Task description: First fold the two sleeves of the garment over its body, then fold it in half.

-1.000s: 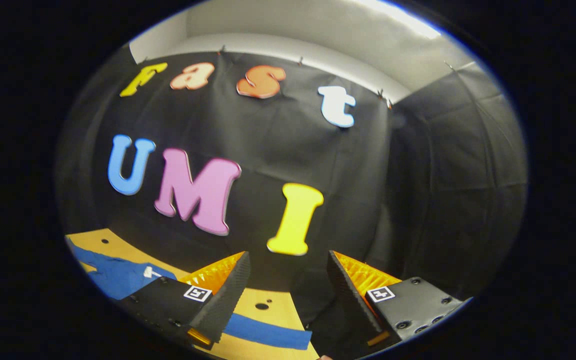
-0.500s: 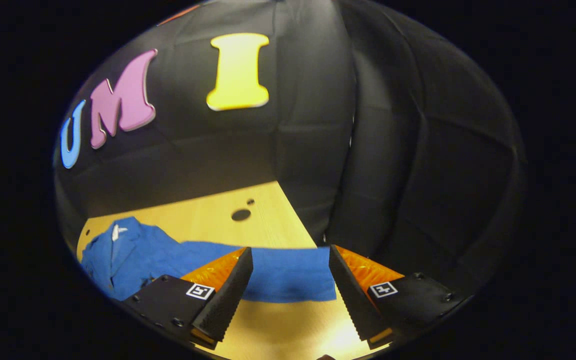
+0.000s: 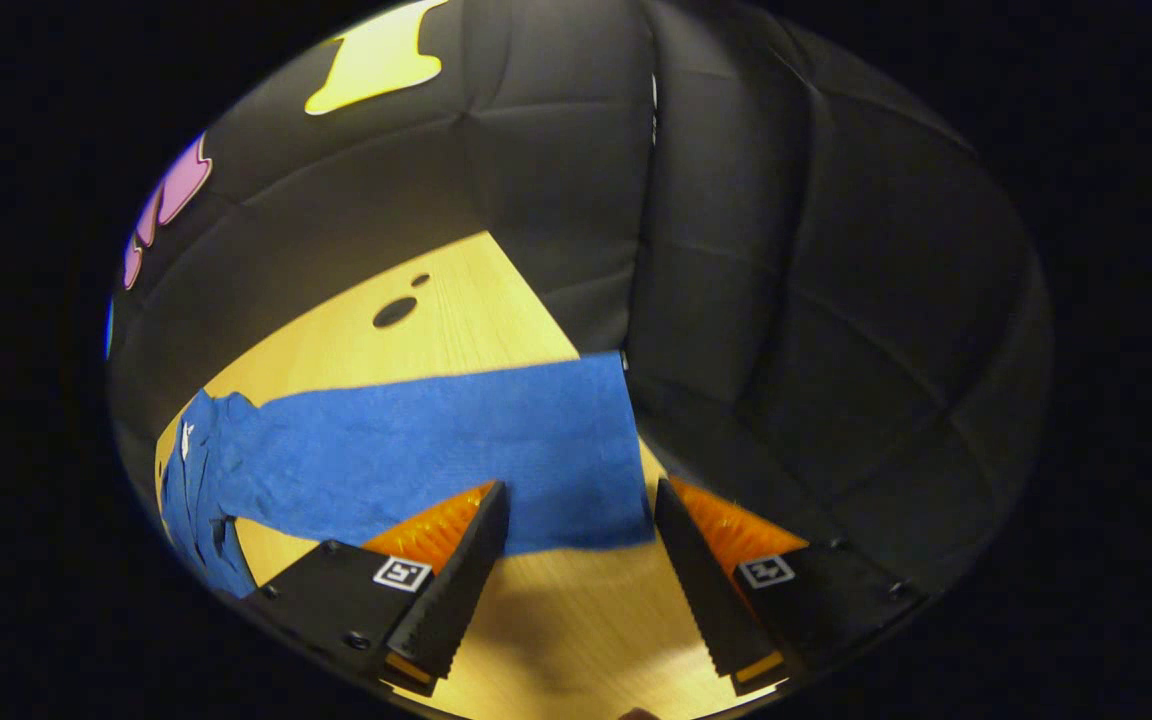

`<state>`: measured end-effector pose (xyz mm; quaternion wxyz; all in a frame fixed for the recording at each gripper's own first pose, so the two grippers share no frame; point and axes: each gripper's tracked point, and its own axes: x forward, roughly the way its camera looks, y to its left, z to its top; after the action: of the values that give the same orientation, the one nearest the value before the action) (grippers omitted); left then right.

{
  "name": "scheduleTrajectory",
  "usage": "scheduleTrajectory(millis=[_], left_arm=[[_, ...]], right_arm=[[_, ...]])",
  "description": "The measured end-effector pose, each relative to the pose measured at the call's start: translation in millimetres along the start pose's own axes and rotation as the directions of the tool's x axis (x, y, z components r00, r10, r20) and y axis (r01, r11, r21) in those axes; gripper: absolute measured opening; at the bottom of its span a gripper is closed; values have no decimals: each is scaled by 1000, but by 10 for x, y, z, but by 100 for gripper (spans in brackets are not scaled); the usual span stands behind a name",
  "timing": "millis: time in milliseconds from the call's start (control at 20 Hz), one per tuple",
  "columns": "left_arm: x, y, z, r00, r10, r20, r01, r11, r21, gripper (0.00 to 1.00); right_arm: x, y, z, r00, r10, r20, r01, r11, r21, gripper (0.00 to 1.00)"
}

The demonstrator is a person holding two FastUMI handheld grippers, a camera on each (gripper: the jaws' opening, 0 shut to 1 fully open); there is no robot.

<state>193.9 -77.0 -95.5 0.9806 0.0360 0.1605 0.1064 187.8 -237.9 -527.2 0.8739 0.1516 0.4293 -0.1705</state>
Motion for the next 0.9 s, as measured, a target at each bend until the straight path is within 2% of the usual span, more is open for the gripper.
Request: scheduleTrajectory(millis=[150,200,250,300,400,500,600,750,900], left_arm=[[97,-322,20,998,-70,-6,70,998,3,79],[127,-387,21,997,-79,-4,79,997,6,80],[147,-448,55,996,-91,-1,91,996,7,80],[146,-518,77,994,-110,4,110,994,7,79],[159,-638,121,989,-144,15,144,989,19,80],[152,-694,154,987,-157,20,156,987,45,79],[125,-727,200,984,-174,40,171,983,72,79],[131,-634,196,984,-174,46,170,983,71,80],[151,-471,33,985,-171,20,172,985,-28,80]], right_arm=[[31,-131,-71,999,-41,-16,40,998,-50,77],[26,-120,-35,999,-35,-11,34,998,-45,72],[22,-5,-40,999,25,-25,-26,999,-33,66],[20,8,-77,998,26,-58,-26,1000,3,48],[92,59,-7,997,49,-59,-45,997,62,12],[42,42,-9,997,44,-70,-39,997,73,3],[-16,114,81,997,55,-52,-52,997,48,2],[-408,385,521,991,102,90,-101,995,-7,3],[-1000,812,896,962,163,218,-151,986,-70,3]])
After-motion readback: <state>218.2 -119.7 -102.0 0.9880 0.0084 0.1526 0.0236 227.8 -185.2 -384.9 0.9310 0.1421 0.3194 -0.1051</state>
